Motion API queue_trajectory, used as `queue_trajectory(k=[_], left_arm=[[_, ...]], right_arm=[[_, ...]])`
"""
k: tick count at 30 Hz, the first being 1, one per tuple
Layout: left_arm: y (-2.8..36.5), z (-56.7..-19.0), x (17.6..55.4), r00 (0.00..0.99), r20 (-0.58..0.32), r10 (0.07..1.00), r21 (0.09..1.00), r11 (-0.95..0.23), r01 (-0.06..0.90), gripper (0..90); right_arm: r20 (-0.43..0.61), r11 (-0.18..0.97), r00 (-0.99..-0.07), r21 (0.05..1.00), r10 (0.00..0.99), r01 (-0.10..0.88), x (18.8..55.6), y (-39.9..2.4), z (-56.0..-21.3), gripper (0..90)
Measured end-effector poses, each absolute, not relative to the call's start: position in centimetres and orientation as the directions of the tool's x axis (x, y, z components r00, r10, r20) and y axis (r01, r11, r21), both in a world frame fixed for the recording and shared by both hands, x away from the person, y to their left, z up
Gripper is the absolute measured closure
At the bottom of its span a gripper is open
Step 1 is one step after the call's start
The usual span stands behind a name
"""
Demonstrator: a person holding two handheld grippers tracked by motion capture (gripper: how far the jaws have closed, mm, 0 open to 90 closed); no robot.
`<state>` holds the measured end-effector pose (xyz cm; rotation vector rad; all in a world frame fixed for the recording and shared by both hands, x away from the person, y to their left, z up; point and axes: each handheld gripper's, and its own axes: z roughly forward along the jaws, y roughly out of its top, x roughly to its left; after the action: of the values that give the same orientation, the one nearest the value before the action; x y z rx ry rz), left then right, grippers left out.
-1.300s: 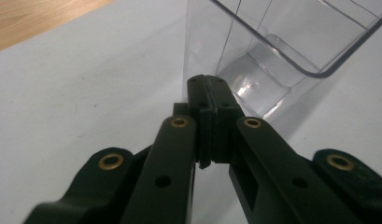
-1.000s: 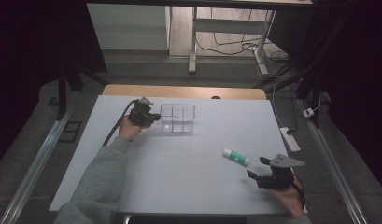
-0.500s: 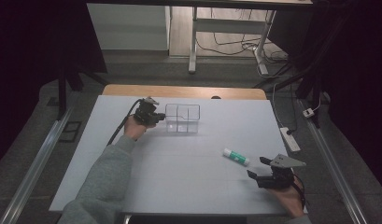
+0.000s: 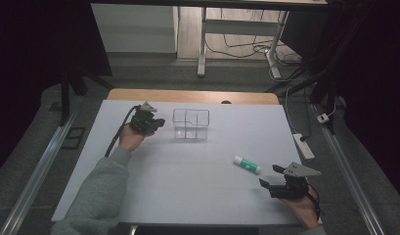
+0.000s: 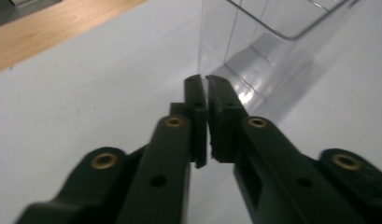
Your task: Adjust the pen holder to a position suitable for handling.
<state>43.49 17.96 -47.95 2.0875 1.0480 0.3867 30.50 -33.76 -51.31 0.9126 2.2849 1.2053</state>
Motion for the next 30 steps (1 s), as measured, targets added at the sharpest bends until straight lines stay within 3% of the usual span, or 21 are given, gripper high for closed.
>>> queue_trajectory(k=[5,13,21,30], left_arm=[[18.9,-47.6,41.0,0.638,-0.094,0.764,0.761,-0.358,0.541,62.3],[19.8,-47.8,37.7,0.640,-0.109,0.760,0.767,-0.346,0.541,44.8],[20.3,-48.6,34.1,0.635,-0.079,0.769,0.768,-0.359,0.530,34.7],[20.4,-49.9,30.9,0.646,-0.062,0.761,0.767,-0.378,0.518,31.4]], right_arm=[[-0.049,0.423,-0.710,0.830,0.703,0.363,30.5,-33.7,-51.3,21.1],[-0.049,0.417,-0.705,0.834,0.707,0.361,30.4,-33.8,-51.2,21.1],[-0.052,0.414,-0.701,0.837,0.712,0.359,30.4,-34.1,-51.0,21.1],[-0.059,0.421,-0.698,0.832,0.714,0.360,30.4,-34.0,-51.0,21.1]])
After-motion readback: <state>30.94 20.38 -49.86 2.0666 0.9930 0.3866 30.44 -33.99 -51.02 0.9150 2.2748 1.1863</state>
